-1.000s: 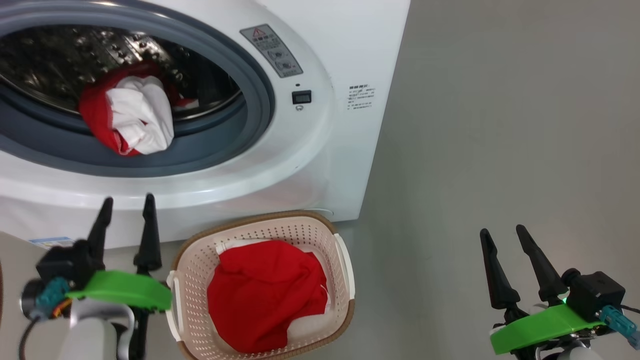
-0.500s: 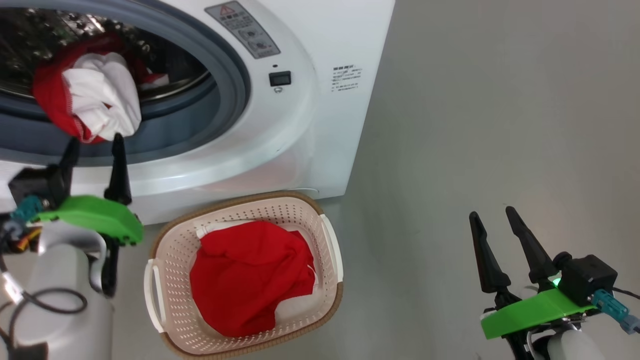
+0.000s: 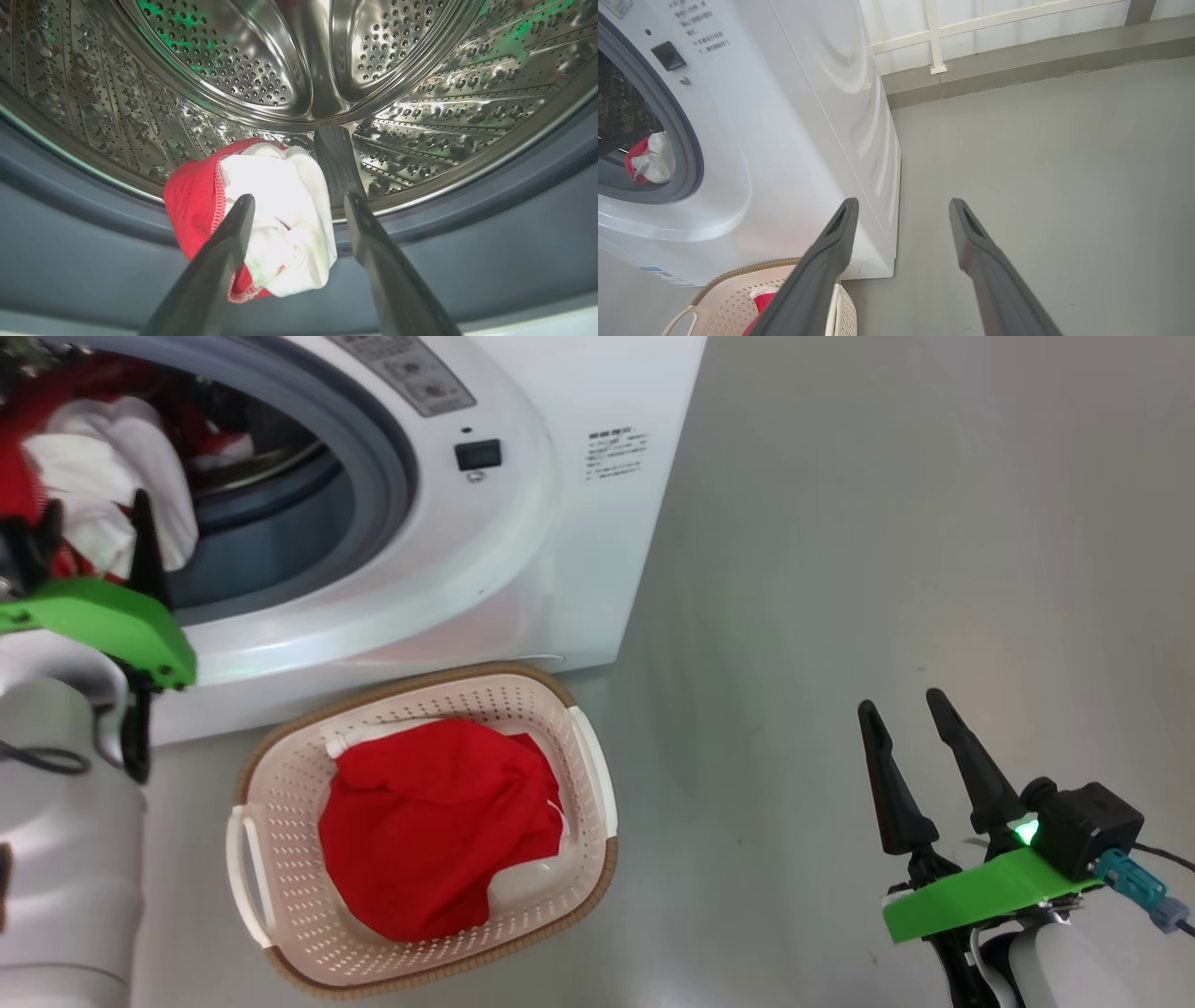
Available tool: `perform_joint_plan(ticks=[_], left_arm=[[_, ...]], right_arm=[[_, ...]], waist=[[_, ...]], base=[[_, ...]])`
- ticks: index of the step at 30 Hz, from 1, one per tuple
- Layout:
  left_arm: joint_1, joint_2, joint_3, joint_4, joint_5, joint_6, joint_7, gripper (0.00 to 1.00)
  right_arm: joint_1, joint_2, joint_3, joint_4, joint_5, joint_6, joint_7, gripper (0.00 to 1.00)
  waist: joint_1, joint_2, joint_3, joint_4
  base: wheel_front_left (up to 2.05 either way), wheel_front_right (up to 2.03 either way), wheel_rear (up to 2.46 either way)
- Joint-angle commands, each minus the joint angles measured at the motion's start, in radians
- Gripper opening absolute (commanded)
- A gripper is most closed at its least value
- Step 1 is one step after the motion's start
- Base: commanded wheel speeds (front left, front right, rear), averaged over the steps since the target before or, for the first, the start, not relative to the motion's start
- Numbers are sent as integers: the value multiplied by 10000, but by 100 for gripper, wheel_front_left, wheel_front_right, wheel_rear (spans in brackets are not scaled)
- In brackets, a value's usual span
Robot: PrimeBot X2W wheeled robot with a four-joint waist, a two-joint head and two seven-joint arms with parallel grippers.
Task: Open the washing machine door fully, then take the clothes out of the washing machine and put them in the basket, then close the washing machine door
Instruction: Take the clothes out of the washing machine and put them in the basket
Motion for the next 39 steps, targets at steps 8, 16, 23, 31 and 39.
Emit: perform_joint_plan(ticks=[8, 16, 23, 31, 39], left_arm=[[-1074, 1057, -25, 1164, 147, 186, 71, 100], [-1679, 1477, -346, 1524, 289, 150, 299, 100], [-1888, 1763, -515, 1643, 351, 274, 636, 100], [-2016, 2165, -764, 1702, 458, 420, 975, 100], [-1992, 2348, -951, 1723, 464, 507, 1133, 16]], right_arm=[[-255, -13, 331, -278, 163, 65, -63, 100], [-389, -13, 530, -314, 208, 65, -63, 100], [-483, -13, 665, -346, 270, 65, -63, 100], [-524, -13, 831, -403, 307, 65, -63, 100], [-494, -13, 763, -453, 293, 65, -63, 100]], waist=[[0, 0, 409, -359], [0, 0, 719, -669], [0, 0, 944, -927], [0, 0, 1186, -1253], [0, 0, 1249, -1337]], base=[[0, 0, 0], [0, 0, 0], [0, 0, 0], [0, 0, 0], [0, 0, 0]])
